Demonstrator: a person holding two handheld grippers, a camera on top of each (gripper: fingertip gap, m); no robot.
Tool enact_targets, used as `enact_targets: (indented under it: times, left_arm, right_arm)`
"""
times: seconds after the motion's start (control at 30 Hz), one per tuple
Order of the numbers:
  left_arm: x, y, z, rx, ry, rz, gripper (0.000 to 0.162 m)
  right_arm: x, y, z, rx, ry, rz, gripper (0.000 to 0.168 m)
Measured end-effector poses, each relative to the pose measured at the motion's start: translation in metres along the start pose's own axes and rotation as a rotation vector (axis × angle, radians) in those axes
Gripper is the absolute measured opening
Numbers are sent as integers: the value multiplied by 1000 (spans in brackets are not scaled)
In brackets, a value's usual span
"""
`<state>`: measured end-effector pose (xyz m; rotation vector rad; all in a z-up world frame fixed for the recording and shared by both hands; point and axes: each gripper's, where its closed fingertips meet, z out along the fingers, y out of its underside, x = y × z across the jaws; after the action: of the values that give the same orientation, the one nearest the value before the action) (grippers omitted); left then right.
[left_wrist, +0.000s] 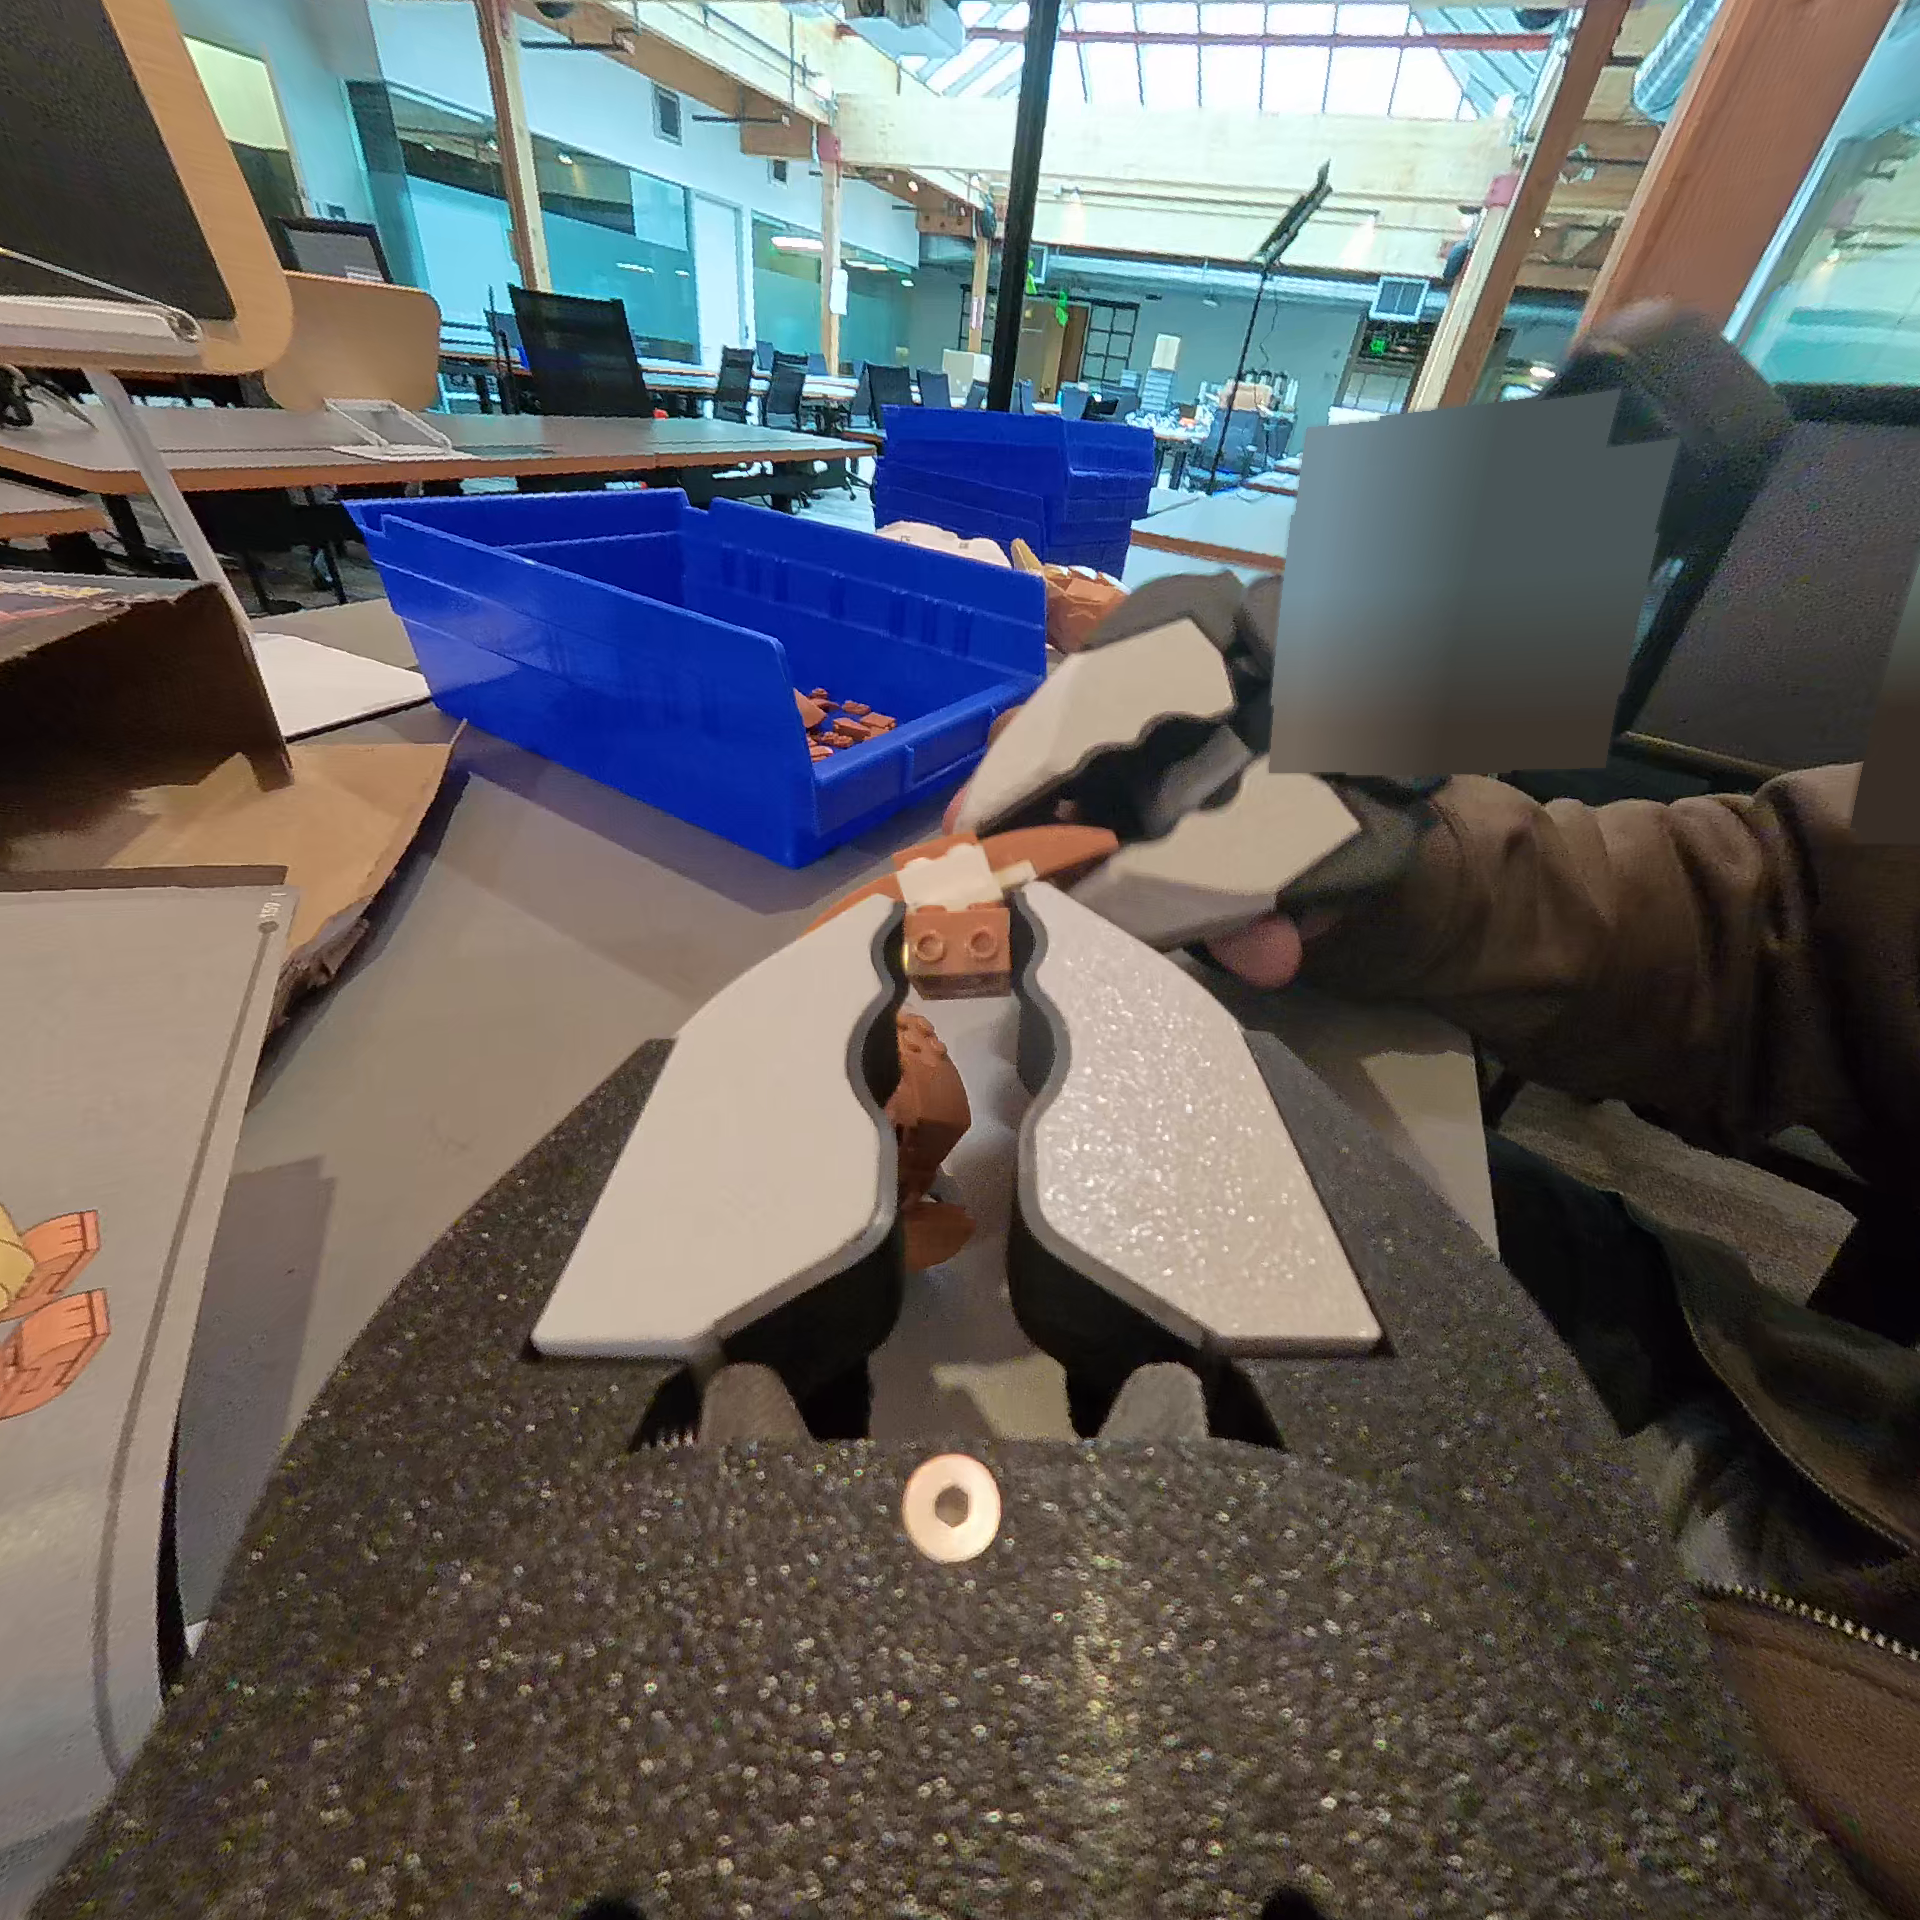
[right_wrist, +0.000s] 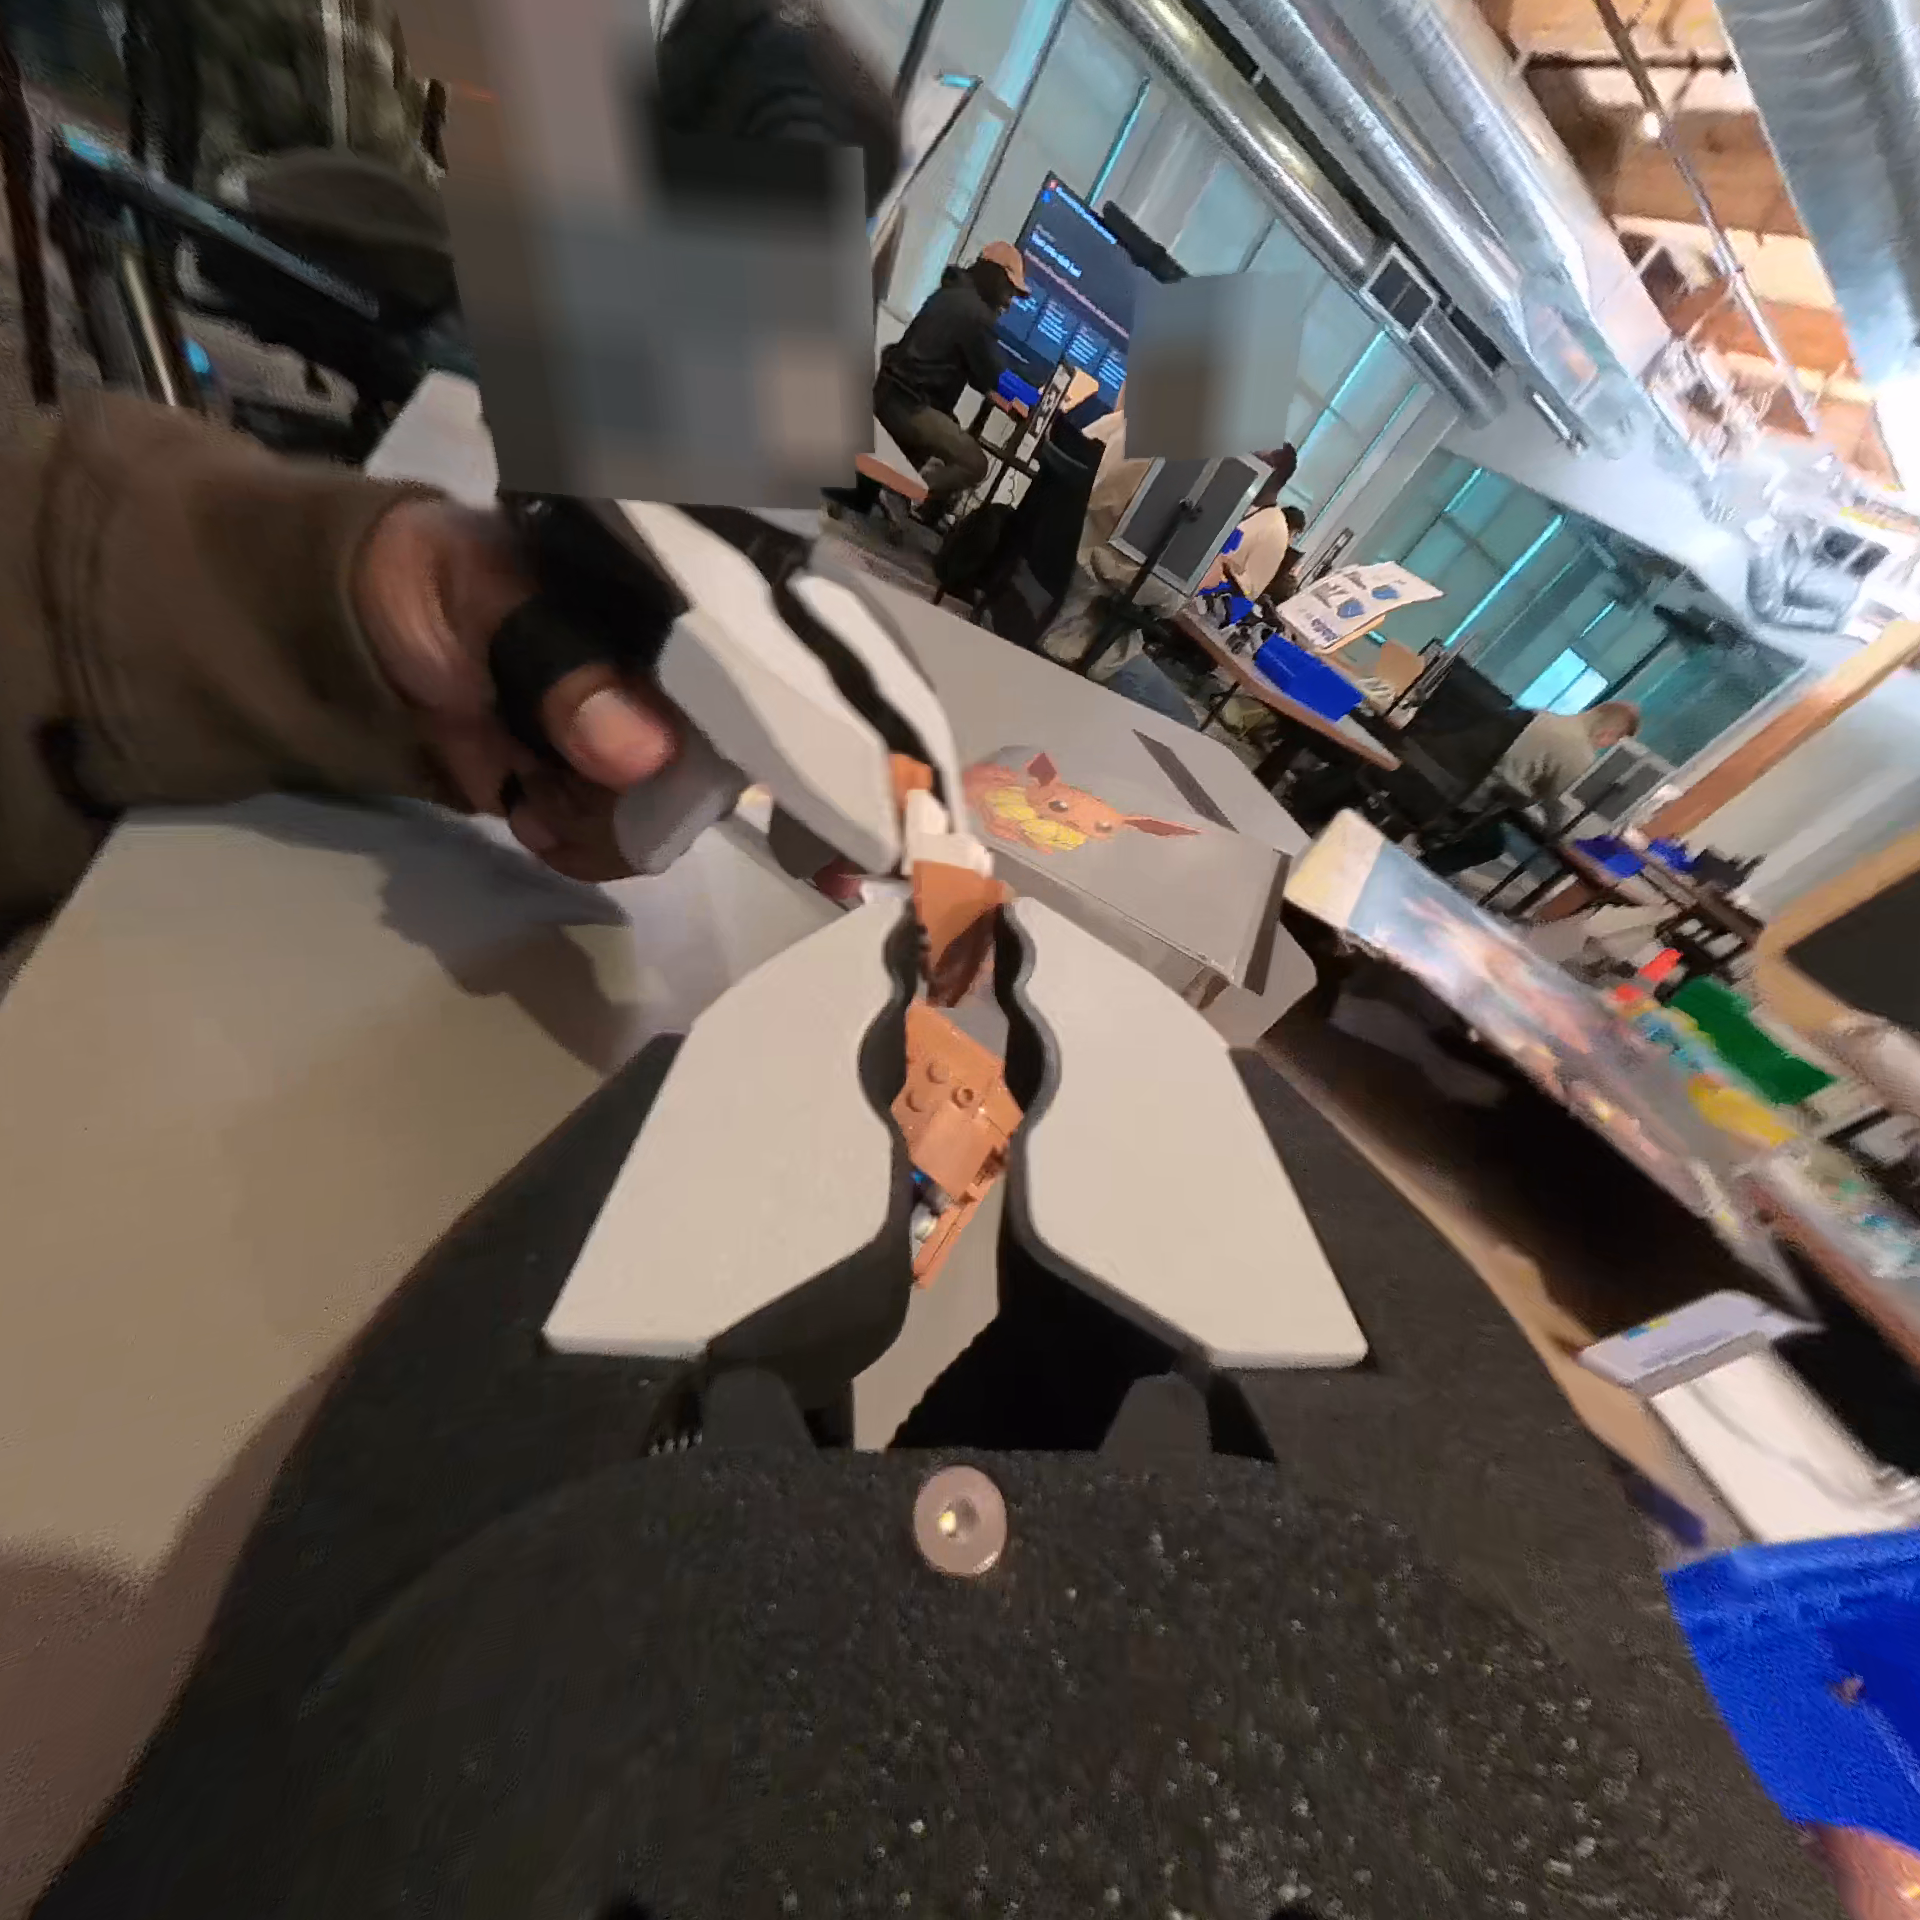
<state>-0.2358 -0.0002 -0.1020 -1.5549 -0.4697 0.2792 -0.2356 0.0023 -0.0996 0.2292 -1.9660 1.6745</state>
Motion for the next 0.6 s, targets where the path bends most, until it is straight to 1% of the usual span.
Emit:
enact_targets:
  times: [0.03,0.1,0.27,0.6]
  left_arm:
    - [1,1,0,-7,8,6,19]
    - [3,1,2,-3,11,18,19]
    - [-1,5,2,-23,1,-20,19]
    - [-6,11,3,-57,-18,-58,18]
  right_arm:
    - [3,-1,-2,13,-11,52,8]
    - [5,0,-4,26,-42,130,8]
    - [6,7,0,2,-49,174,8]
    - [15,18,-3,-34,-85,408,7]
